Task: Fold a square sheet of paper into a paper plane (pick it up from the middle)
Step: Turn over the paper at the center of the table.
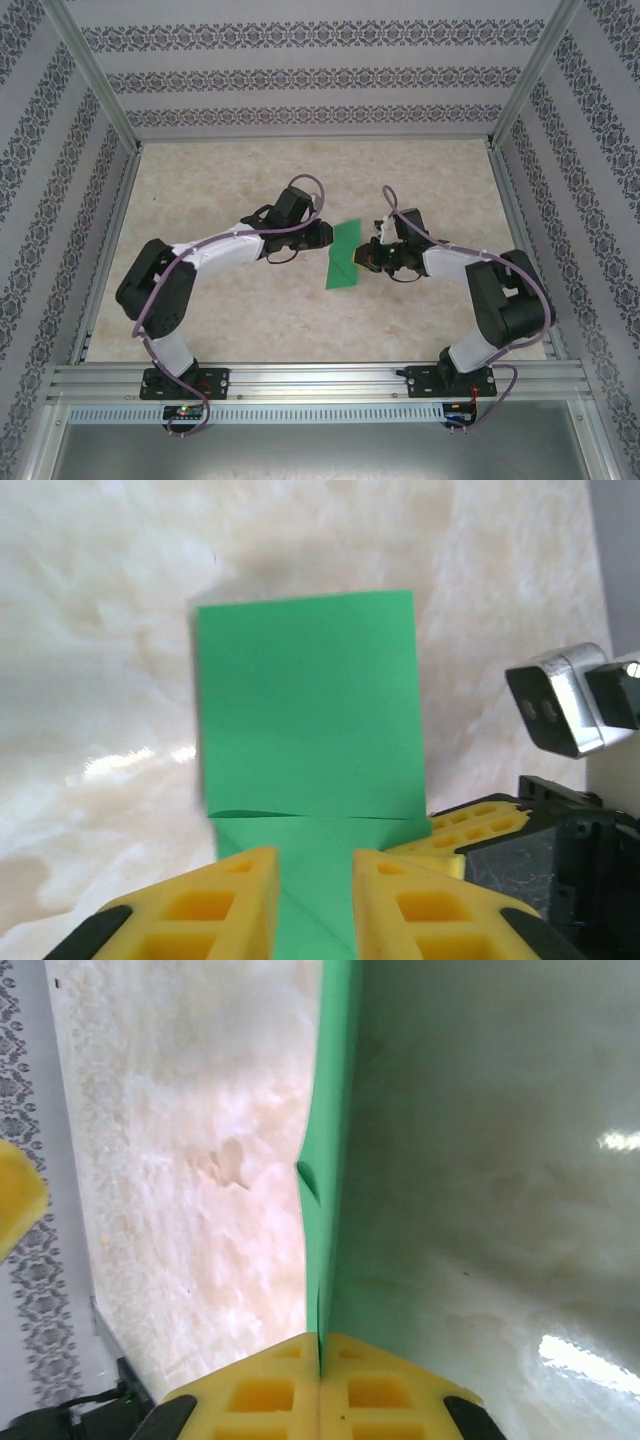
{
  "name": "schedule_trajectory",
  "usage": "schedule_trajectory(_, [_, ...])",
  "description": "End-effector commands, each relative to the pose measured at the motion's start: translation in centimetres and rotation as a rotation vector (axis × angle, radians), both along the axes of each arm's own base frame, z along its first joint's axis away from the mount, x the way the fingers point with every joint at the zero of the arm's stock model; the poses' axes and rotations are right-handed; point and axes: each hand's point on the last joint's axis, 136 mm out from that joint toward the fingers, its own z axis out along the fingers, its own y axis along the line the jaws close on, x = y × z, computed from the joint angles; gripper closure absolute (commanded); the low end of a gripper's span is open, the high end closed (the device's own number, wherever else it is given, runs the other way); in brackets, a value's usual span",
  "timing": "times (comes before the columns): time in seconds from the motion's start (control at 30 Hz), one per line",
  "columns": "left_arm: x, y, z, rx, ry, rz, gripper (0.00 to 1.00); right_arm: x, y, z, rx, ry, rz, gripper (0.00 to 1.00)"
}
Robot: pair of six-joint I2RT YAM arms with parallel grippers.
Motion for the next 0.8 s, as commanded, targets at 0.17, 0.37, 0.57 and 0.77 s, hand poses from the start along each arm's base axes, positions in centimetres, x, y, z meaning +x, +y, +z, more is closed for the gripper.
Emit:
schedule_trajectory(0.17, [0.7, 7.5, 4.5, 0.132, -0.205, 0.267, 0.64, -0.4, -5.6, 6.8, -0.683, -0.168, -0.013, 0.95])
schedule_trajectory(0.37, [0.2, 12.7, 5.9, 0.172, -0.255, 0.451, 0.65, -1.2, -9.1, 10.0, -1.160, -0.169, -0.037, 0.96])
schedule_trajectory(0.57, [-1.4, 18.0, 6.5, 0.173, -0.293, 0.645, 0.63, -1.5, -6.0, 8.3, -1.142, -0.112, -0.005, 0.94])
schedule_trajectory(0.77, [-2.7, 20.5, 6.8, 0.194, -0.319, 0.703, 0.58, -1.4, -1.2, 3.6, -1.134, -0.013, 0.080, 0.93])
